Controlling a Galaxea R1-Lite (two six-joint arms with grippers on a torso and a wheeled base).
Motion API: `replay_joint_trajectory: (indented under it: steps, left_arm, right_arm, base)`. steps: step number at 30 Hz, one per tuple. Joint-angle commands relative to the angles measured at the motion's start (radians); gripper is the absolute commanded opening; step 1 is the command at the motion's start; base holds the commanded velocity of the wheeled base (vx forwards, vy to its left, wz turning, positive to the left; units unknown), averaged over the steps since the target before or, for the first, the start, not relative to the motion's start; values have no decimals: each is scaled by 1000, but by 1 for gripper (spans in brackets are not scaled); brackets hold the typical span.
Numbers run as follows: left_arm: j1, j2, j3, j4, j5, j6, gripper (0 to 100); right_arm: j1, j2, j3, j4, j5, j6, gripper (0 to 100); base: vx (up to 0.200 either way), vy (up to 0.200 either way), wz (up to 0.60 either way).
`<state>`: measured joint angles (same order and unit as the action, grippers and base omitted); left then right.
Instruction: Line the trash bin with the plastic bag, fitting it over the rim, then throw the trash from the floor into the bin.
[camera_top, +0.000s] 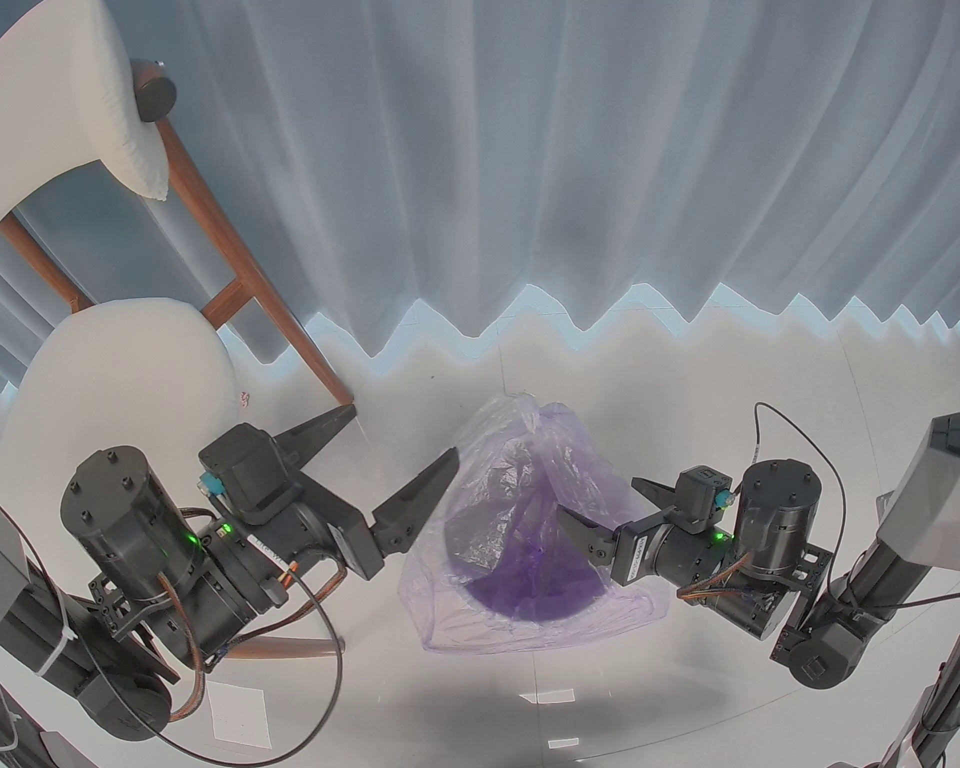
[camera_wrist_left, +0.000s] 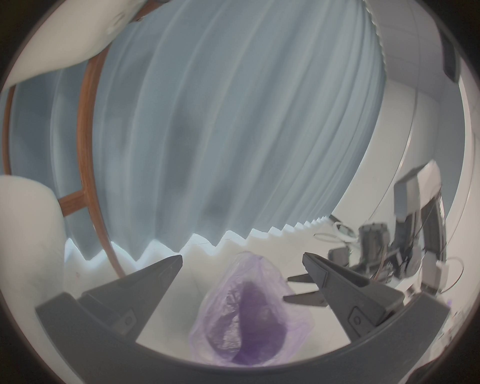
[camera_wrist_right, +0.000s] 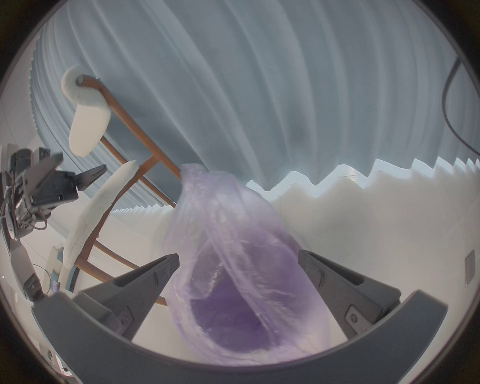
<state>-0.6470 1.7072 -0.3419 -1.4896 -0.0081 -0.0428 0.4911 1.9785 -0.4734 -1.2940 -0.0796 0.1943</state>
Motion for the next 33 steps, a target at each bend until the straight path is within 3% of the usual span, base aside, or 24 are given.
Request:
replay_joint_trajectory:
  steps: [1, 7, 10, 11, 15, 22, 28, 32, 33]
  left_arm:
    - [-37, 34, -34, -9, -15, -49, 100]
    - [-29, 23, -37, -11, -35, -54, 100]
    - [-28, 25, -42, -3, -33, -60, 100]
    - [-28, 25, -42, -3, -33, -60, 100]
    - [-19, 31, -51, -5, -18, -52, 100]
    - [-51, 52, -177, -11, 80, -69, 100]
    - [-59, 61, -336, -11, 77, -295, 100]
    - [-63, 66, -373, -12, 74, -338, 100]
    - [-75, 69, -407, -11, 76, -394, 100]
  right_arm:
    - [1, 69, -1, -44, -2, -9, 100]
    - [0, 72, -2, -44, 0, -9, 100]
    - [-2, 71, -4, -45, 0, -7, 100]
    - [-2, 71, -4, -45, 0, -7, 0]
    - [-6, 69, -10, -45, 0, -7, 0]
    - [-32, 68, -33, -45, 0, -4, 0]
    - [-81, 62, -65, -44, 6, 4, 0]
    - [-123, 62, -90, -44, 55, 21, 0]
    - [-151, 62, -99, -42, 95, 44, 0]
  base:
    - [0, 0, 0]
    - [0, 0, 0]
    - [0, -200, 0]
    - [0, -200, 0]
    - [0, -200, 0]
    - [0, 0, 0]
    - [0, 0, 0]
    - [0, 0, 0]
    - [0, 0, 0]
